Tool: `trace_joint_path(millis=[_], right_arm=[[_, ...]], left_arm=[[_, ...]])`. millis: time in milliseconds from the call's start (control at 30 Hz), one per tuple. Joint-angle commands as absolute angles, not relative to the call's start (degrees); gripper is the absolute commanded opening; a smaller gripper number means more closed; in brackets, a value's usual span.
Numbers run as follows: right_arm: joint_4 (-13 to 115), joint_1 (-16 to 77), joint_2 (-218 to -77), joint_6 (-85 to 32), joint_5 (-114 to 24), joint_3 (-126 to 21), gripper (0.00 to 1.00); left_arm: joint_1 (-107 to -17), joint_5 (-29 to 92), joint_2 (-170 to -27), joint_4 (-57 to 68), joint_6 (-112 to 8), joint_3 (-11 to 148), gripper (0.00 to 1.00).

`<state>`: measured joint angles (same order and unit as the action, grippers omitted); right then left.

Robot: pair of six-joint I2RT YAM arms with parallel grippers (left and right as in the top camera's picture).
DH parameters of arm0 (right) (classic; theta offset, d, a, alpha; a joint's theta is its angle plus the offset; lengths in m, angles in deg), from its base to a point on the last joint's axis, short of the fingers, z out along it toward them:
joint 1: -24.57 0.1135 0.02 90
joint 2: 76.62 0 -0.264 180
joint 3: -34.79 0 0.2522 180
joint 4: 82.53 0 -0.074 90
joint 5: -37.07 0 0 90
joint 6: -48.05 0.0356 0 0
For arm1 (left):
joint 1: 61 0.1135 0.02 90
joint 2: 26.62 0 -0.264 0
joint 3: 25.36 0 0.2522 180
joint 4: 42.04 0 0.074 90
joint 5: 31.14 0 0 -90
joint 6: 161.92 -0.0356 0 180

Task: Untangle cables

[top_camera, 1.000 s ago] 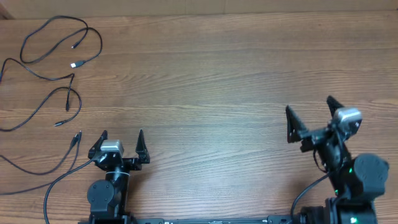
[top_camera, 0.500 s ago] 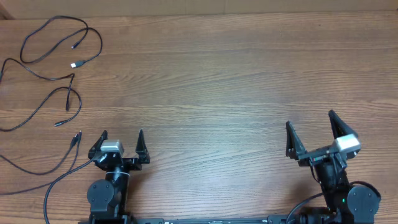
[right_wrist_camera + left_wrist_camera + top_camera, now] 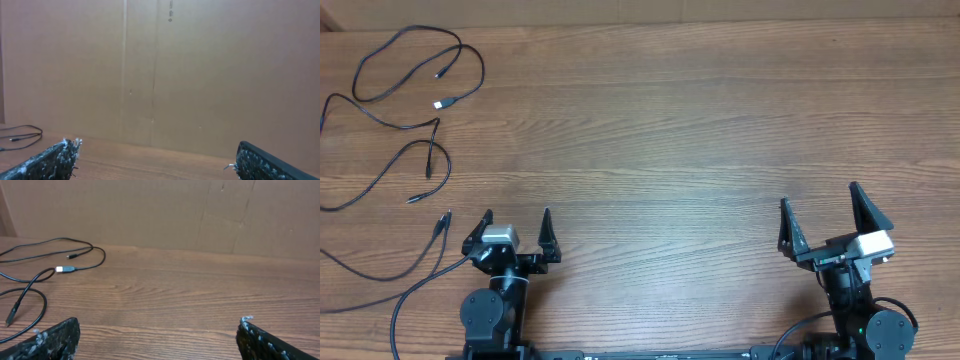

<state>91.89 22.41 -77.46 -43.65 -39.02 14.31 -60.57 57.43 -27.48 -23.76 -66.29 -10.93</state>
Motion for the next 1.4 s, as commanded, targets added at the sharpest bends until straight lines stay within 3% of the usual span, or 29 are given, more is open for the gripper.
trace_joint_path(millis=[0,667,1367], right_arm=[[92.5,22.5,-76.8,-43.3,-40.3,15.3,1.00],[96.1,22.5,-76.8,-43.6,-43.5,20.6,1.00],[79.5,22.5,-76.8,-43.3,-44.4,20.6,1.00]], left_arm=[[-60.3,57.8,-26.8,-23.8,-67.2,-11.3,0.99],[-60.3,57.8,-26.8,-23.8,-67.2,-11.3,1.00],[-60.3,57.8,-26.8,-23.8,-67.2,-11.3,1.00]])
